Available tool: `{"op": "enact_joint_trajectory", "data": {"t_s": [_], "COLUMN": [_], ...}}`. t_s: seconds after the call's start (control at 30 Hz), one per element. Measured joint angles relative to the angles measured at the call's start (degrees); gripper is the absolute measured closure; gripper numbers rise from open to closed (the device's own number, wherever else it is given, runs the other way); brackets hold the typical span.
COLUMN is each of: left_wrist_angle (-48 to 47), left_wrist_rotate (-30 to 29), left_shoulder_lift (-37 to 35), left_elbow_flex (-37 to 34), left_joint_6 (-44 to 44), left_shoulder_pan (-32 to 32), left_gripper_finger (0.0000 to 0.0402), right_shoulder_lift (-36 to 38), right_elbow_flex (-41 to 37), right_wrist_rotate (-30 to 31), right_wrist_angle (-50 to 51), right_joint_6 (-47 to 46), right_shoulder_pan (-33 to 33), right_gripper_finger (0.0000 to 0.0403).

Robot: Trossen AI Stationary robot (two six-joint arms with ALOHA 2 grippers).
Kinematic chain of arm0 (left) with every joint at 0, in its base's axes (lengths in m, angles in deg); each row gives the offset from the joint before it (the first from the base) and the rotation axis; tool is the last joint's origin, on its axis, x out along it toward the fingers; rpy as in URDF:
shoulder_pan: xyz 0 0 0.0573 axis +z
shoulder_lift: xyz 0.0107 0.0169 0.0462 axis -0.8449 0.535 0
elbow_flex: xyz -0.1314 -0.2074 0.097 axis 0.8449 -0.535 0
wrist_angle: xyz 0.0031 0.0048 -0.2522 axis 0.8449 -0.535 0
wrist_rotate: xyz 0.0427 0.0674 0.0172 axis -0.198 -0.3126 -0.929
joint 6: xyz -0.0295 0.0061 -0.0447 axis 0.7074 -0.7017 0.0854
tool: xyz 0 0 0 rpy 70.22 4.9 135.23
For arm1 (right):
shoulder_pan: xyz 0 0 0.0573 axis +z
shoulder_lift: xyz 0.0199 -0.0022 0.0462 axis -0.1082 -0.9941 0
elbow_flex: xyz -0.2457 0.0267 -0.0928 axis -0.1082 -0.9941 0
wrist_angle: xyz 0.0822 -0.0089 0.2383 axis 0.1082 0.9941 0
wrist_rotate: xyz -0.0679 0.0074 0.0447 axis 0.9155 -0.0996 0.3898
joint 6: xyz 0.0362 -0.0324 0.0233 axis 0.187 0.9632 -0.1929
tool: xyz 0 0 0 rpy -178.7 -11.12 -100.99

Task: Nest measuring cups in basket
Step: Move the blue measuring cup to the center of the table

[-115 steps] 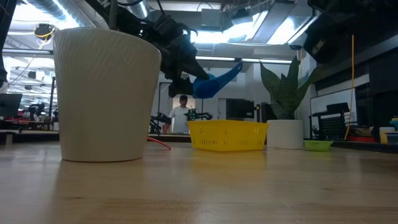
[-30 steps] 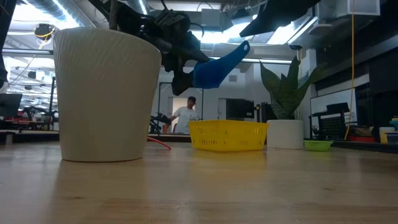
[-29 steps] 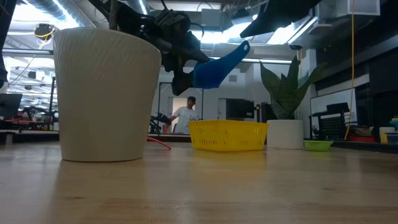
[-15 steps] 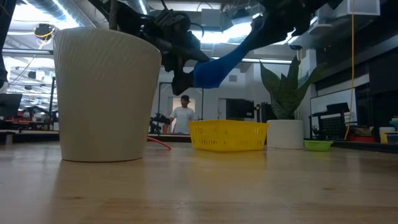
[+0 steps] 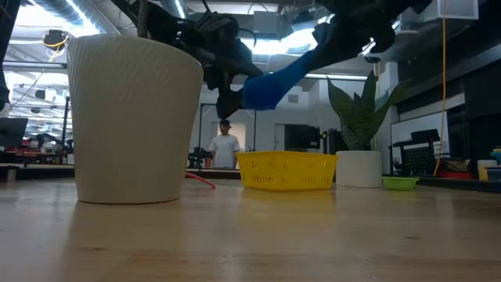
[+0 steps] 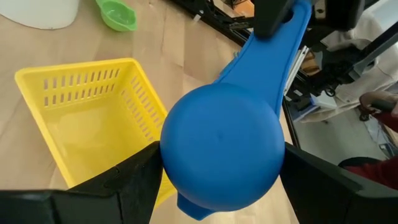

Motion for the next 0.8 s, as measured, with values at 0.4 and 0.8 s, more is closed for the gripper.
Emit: {"op": "enact_joint_trajectory", "data": {"t_s": [0.4, 0.8], "left_wrist_angle": [0.8, 0.4], "left_wrist_rotate": [-0.4, -5.0], "left_shoulder_lift": [0.0, 0.4], "left_elbow_flex": [0.0, -0.2], "left_joint_6": [-4.2, -6.1], "left_shoulder_pan": [0.0, -0.3], "left_gripper_finger": [0.0114, 0.0114], "right_shoulder_lift": [0.1, 7.3], "right_elbow_flex": [0.0, 0.1], "right_wrist_rotate": [-2.4, -5.6], "right_wrist_angle": [1.4, 12.5], "right_joint_6": [-4.8, -17.5], "right_shoulder_pan": [0.1, 1.5], "right_gripper_finger": [0.0394, 0.0395]}}
